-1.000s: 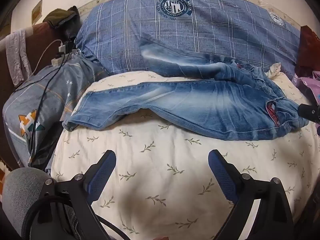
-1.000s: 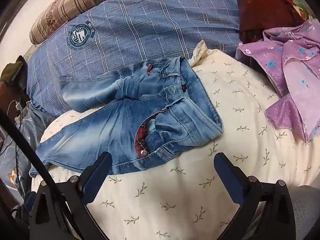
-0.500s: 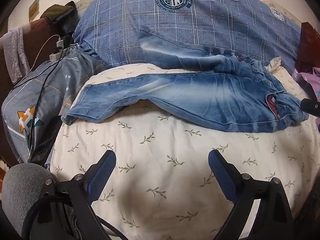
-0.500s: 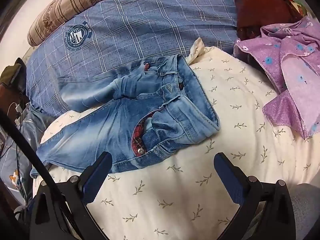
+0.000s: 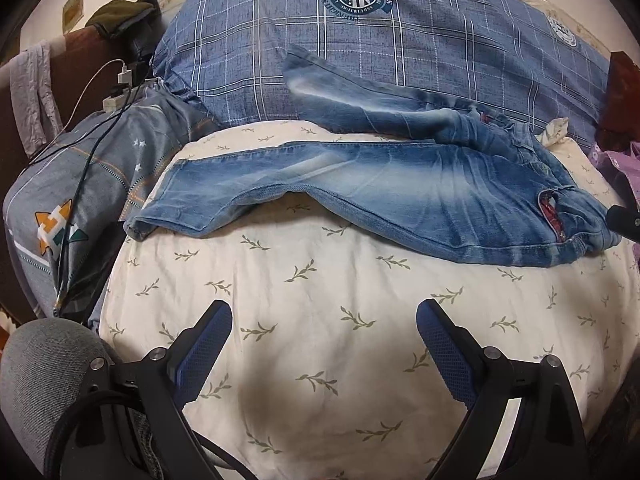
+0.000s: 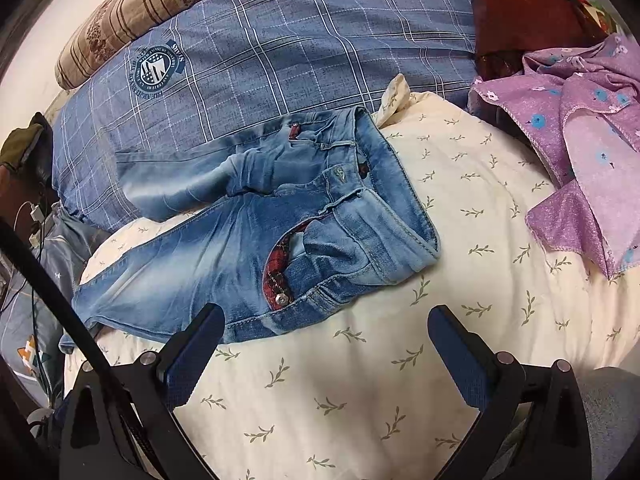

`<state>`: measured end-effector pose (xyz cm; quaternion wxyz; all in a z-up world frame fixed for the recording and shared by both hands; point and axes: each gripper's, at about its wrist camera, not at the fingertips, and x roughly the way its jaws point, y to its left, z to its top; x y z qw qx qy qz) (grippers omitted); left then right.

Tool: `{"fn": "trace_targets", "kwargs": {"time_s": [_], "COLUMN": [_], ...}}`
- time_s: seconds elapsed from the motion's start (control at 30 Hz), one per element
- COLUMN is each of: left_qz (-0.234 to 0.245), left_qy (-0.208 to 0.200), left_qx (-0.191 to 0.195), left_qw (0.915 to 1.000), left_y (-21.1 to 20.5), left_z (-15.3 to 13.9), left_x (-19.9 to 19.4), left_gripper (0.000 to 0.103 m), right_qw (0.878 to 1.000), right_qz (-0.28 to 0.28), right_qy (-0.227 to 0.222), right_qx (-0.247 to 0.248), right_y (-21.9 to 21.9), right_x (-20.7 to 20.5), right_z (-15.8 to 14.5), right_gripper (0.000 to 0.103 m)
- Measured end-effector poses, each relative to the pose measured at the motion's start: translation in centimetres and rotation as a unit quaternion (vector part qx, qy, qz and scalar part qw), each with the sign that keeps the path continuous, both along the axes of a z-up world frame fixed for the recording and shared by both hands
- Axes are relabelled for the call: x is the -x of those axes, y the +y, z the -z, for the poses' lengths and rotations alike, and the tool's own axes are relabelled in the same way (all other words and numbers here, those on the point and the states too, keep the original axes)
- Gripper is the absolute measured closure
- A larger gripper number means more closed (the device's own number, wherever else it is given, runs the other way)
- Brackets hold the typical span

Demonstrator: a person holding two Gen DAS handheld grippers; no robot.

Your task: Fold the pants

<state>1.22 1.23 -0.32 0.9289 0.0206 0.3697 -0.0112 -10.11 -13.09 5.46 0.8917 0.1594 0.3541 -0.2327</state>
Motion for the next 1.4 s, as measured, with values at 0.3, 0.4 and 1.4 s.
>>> {"fn": "trace_targets", "kwargs": {"time_s": [0.3,0.4,1.4], "left_qz": [0.0,0.001,0.08], "left_qy": [0.002,0.006,0.168], "left_qx": [-0.009,-0.002,0.244], "left_qw": [1.0,1.0,0.9516], "left_y": [-0.3,-0.1,2.3], "left_z": [0.2,0.1,2.5], "left_x": [-0.2,-0.2,-14.9], "left_gripper": [0.008,0.009,0.025], "right_qw": [1.0,1.0,0.98], "right_qz": [-0.003,-0.005,0.018], "right_qy": [0.0,0.001,0.084], "right_qx": [0.001,0.0,-0.181], "right_y": [0.1,0.1,-11.7], "right_x": [0.0,-0.1,-6.0], "right_z": [-0.1,-0.2,4.5], "right_gripper": [0.001,0.002,0.029]}}
